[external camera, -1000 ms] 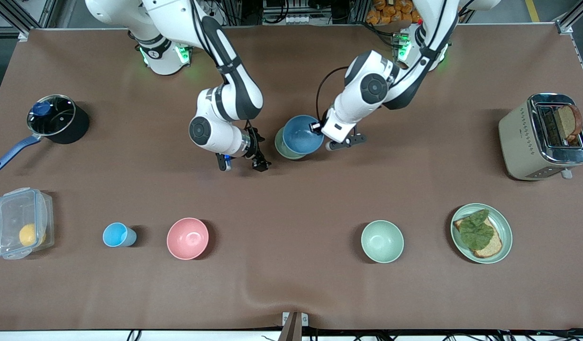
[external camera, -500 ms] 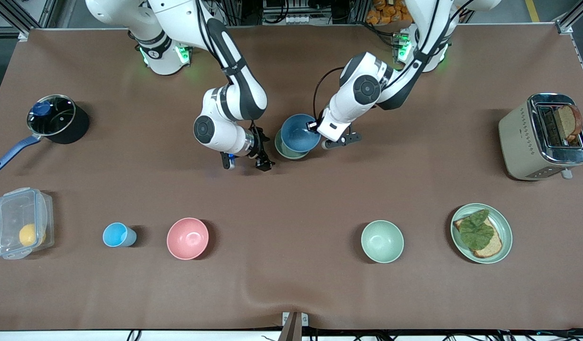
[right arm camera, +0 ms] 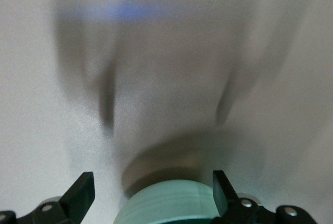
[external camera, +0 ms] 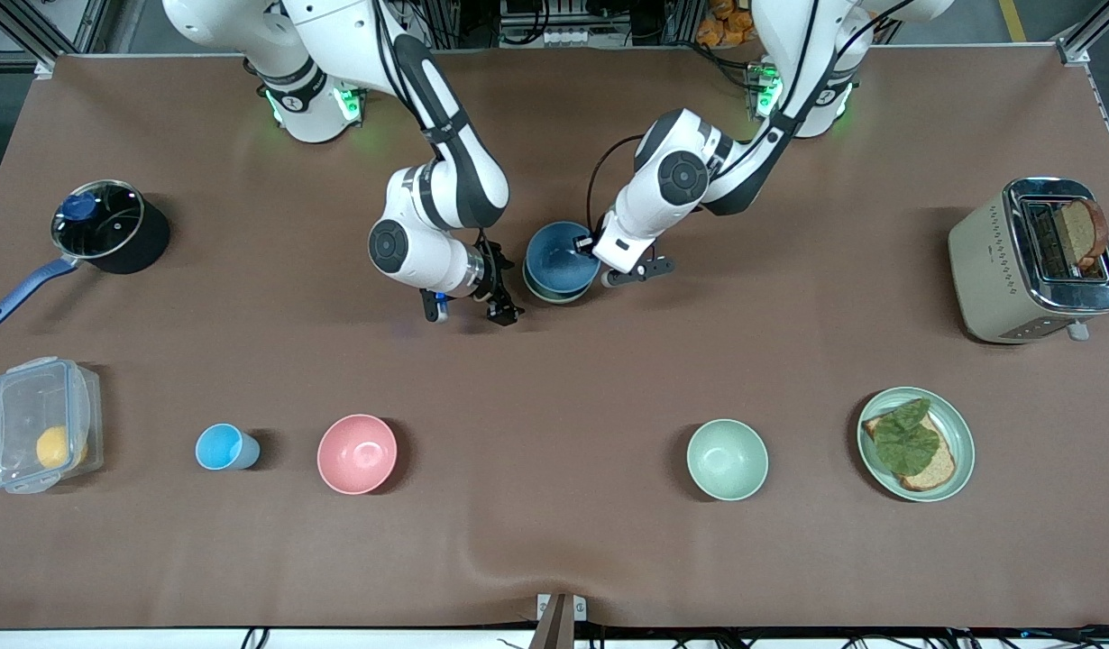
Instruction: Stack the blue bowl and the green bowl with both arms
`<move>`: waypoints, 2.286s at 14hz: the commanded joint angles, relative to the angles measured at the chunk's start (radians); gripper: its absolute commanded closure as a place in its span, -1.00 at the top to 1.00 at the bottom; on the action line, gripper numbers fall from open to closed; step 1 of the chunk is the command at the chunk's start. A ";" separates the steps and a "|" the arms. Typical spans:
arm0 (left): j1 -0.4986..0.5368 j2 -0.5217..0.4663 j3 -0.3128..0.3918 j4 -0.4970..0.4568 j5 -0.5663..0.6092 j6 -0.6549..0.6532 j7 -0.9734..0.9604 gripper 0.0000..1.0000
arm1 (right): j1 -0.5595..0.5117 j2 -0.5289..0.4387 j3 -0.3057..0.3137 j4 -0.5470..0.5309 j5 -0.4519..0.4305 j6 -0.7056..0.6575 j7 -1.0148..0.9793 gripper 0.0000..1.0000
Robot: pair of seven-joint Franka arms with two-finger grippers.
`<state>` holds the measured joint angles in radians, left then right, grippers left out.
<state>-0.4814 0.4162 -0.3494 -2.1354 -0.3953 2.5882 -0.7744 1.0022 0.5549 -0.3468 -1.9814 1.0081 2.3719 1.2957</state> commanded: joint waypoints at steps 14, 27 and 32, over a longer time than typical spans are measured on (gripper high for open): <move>0.249 -0.109 0.053 0.504 0.427 -0.761 -0.060 1.00 | -0.083 -0.078 -0.162 0.010 -0.331 -0.373 -0.220 1.00; 0.532 -0.295 0.076 0.583 0.477 -0.976 0.484 1.00 | -0.283 -0.167 -0.462 0.223 -0.569 -0.899 -0.827 1.00; 0.443 -0.353 0.207 0.557 0.441 -1.008 0.621 1.00 | -0.621 -0.282 -0.116 0.369 -0.790 -0.921 -0.904 1.00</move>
<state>0.0040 0.1067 -0.1855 -1.5650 0.0591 1.6062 -0.1976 0.4822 0.3547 -0.5918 -1.6604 0.2988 1.4659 0.3867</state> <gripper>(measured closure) 0.000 0.000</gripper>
